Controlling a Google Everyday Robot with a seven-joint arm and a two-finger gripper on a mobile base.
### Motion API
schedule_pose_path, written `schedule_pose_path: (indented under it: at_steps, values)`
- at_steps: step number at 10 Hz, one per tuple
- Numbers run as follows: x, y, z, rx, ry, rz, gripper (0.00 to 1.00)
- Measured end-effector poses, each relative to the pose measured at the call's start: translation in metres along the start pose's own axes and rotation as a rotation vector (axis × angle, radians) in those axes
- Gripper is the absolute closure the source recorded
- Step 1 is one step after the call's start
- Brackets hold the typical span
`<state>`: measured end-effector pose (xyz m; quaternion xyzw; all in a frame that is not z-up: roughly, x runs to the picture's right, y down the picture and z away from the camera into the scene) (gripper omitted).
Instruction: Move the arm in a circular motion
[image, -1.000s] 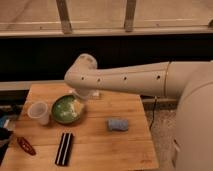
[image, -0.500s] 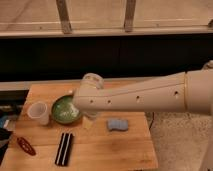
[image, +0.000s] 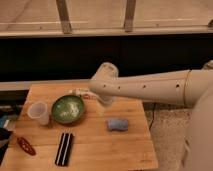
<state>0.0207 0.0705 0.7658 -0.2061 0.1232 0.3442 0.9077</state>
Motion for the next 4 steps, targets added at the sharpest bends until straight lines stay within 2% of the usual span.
schedule_pose_path:
  at_steps: [2, 4]
  values:
    - [-0.032, -0.035, 0.002, 0.018, -0.019, -0.011, 0.20]
    - [-0.056, -0.053, -0.001, 0.014, -0.045, -0.031, 0.20]
